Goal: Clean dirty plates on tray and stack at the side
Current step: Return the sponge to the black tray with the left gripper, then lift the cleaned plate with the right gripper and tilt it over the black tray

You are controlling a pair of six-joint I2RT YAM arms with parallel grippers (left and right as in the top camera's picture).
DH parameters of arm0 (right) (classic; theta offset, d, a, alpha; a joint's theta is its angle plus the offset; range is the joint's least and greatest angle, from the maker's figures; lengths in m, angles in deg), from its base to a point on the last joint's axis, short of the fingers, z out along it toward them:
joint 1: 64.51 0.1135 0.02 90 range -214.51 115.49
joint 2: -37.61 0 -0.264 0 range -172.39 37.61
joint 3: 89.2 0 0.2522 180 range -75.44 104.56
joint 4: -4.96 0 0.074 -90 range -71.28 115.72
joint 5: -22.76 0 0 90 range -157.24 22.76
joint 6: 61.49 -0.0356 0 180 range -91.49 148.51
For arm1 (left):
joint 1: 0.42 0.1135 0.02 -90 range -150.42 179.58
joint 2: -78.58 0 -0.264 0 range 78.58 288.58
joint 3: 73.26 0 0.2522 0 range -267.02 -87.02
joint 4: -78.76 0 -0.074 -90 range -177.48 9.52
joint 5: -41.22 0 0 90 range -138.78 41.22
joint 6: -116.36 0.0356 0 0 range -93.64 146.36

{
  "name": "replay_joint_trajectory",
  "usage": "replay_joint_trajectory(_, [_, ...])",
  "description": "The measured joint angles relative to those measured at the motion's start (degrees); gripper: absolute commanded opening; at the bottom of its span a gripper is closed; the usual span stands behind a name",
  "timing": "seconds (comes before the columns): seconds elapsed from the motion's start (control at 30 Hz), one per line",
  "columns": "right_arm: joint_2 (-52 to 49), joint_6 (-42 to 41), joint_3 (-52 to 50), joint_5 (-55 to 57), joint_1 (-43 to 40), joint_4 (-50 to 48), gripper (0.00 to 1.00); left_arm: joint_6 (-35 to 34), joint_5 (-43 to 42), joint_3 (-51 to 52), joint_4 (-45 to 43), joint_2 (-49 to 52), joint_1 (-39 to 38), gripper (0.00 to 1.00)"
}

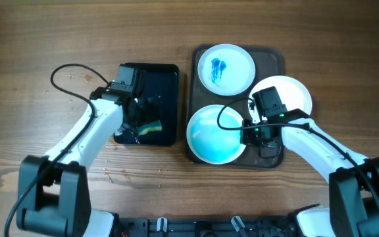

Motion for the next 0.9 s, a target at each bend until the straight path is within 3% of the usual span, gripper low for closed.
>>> replay_joint_trajectory(0.33, [0.0, 2.9, 20.8, 0.7, -0.2, 17.5, 0.04, 0.0, -0.6, -5.5, 6.7, -18.8, 6.5, 1.00])
replay_joint_trajectory(0.47, [0.0, 4.3, 28.4, 0.9, 0.2, 18.9, 0.04, 0.0, -0.6, -5.5, 8.4, -25.3, 10.8, 1.00])
replay_joint_trajectory(0.6, [0.0, 4.3, 31.4, 3.1, 3.3, 16.0, 0.04, 0.0, -0.6, -5.5, 10.0, -30.4, 13.2, 1.00])
replay_joint_trajectory(0.9, [-8.2, 2.1, 32.0, 17.5, 18.6, -3.7, 0.04, 0.0, -0.6, -5.5, 11.0, -33.2, 13.4, 1.00])
